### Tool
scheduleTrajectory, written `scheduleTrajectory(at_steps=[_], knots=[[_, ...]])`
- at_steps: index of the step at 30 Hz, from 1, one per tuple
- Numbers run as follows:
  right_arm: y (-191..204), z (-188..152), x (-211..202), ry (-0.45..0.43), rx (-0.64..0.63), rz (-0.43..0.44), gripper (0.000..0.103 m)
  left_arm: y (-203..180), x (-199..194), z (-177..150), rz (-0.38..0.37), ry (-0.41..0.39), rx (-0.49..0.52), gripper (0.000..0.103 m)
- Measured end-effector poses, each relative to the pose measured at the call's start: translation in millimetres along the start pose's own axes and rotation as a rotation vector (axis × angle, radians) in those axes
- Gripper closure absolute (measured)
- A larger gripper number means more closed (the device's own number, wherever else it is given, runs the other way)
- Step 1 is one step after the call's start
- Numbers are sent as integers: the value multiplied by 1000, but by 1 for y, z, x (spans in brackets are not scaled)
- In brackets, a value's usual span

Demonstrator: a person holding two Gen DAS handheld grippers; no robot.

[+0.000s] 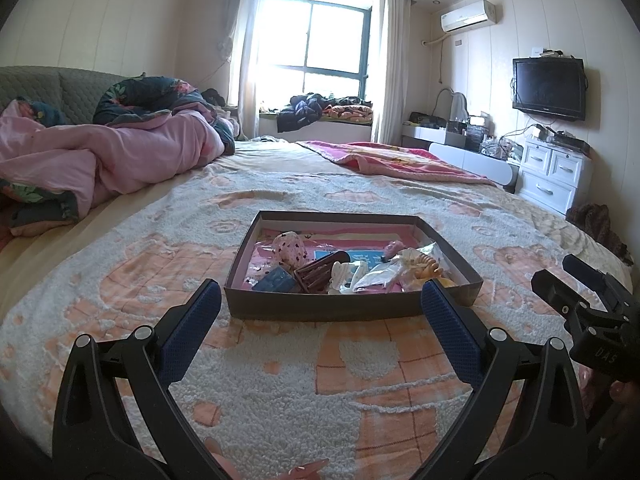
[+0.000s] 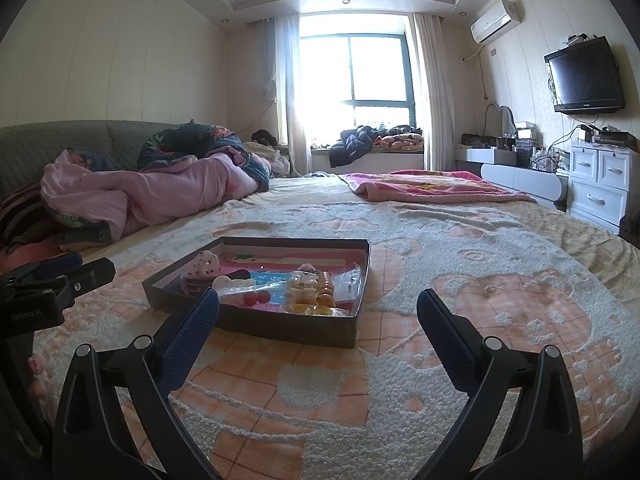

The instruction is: Organize jewelry

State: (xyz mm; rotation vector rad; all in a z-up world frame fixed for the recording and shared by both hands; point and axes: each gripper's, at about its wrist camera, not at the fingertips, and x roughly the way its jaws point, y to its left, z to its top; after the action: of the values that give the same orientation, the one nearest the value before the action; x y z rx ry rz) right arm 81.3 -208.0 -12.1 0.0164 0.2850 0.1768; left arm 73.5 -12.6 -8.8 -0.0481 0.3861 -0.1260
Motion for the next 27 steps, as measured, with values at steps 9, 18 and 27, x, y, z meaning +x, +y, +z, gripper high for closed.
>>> scheduleTrajectory(at_steps=[9,18,27], knots=[[0,1,0,-2,-1,-1,7,0,0,0,0,1,0,11],[0,0,-1,-2,-1,-1,7,1,0,0,-1,1,1,11],[0,2,-1,-5,-13,-9,7,-1,-1,3,-1,9,-8,11]])
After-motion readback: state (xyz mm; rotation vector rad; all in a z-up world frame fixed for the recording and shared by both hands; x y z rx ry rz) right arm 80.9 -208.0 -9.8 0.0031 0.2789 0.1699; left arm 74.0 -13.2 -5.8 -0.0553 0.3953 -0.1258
